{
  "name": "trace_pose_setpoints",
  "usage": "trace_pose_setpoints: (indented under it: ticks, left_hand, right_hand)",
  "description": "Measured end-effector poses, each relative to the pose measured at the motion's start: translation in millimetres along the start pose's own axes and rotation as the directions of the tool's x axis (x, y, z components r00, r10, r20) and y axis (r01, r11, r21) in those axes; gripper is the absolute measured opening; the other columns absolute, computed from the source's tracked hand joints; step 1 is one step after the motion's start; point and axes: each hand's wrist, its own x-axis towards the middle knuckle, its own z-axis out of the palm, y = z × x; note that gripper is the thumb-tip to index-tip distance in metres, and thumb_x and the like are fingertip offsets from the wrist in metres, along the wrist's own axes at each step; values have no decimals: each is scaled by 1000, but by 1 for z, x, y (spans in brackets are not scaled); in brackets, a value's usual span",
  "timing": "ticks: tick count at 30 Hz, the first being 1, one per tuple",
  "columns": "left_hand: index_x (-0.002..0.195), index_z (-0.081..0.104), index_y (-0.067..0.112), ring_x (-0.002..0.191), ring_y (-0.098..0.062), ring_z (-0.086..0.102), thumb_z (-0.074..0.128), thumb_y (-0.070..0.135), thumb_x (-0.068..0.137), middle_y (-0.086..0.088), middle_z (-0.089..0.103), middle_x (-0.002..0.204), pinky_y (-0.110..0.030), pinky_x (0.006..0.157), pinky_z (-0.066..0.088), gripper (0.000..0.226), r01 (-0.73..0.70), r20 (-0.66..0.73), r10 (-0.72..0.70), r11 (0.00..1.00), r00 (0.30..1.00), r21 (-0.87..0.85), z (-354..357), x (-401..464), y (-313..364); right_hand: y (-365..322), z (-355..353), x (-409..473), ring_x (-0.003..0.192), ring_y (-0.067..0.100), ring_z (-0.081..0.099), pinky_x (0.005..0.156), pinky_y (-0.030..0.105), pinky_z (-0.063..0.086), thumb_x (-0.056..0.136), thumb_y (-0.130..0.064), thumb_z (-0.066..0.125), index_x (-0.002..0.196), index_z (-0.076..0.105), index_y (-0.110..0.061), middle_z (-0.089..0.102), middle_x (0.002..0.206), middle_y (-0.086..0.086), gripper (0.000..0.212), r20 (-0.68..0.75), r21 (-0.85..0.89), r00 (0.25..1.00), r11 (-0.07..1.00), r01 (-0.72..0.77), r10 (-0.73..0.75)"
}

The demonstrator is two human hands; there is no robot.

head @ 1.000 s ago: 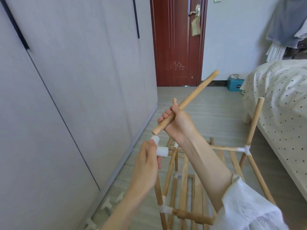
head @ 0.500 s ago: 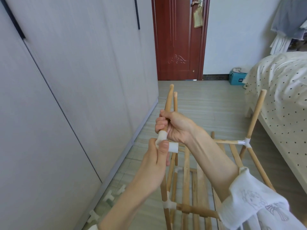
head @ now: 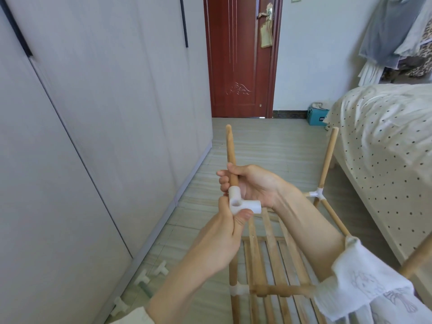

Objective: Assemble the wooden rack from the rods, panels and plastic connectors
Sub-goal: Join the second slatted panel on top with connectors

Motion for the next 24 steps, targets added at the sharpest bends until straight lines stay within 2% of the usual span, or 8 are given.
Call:
trace_pose_setpoints:
  ticks: [2,4,7,9,12,16,19,24]
  left_hand:
    - [117,28,28,74,-18,55,24,52,95,0,55,85,-39,75,47,32,-5,24,2,993,1000,114,2,0,-4]
    - [132,20,25,83,-18,57,27,46,97,0,58,96,-37,76,47,41,-33,18,30,978,999,206,7,-1,-6]
    - [141,16,19,86,-25,57,29,45,97,-5,56,95,-33,67,40,53,-83,-32,94,961,995,263,13,0,-3]
    - [138,21,17,85,-27,57,32,47,96,-8,56,88,-35,64,39,52,-104,-26,115,961,993,257,17,1,1]
    - [125,36,18,78,-18,54,40,46,94,3,49,82,-35,71,46,42,-189,51,183,966,982,174,21,2,8]
    - [90,52,20,79,-8,54,51,42,92,6,55,88,-35,79,49,22,-249,209,227,965,951,85,33,7,9]
    - [91,59,29,90,-6,60,54,34,92,14,61,93,-36,86,50,7,-247,300,233,969,925,6,43,8,12]
    - [106,65,31,95,4,57,51,32,94,23,60,97,-22,90,45,18,-274,282,267,962,922,-15,49,16,10]
  right_hand:
    - [-5,-7,-13,58,10,58,61,23,51,98,-24,45,95,52,-11,64,77,4,15,-63,-315,995,948,48,-71]
    - [-9,-8,-26,75,12,65,86,31,51,94,-30,53,96,61,-7,69,92,7,24,-89,-620,982,781,75,-166]
    - [-8,-4,-41,97,21,65,97,36,45,88,-32,62,108,65,3,71,98,11,41,-110,-836,964,548,43,-243]
    - [-5,-3,-47,89,20,62,87,30,46,85,-28,64,106,65,4,67,91,9,38,-120,-889,956,458,17,-269]
    - [-8,-8,-60,77,13,55,72,24,43,86,-19,63,94,67,1,61,80,3,22,-121,-923,956,385,-9,-266]
    - [-21,-24,-82,76,10,59,74,20,43,88,-19,60,84,69,-16,62,72,-7,10,-56,-959,983,282,-4,-176]
    - [-32,-44,-100,90,10,61,86,25,43,91,-21,57,100,69,-27,68,87,-10,15,-42,-974,995,225,-20,-93]
    - [-49,-63,-132,118,12,53,97,25,41,93,-14,54,131,53,-29,62,123,-8,40,-139,-984,990,114,-139,14]
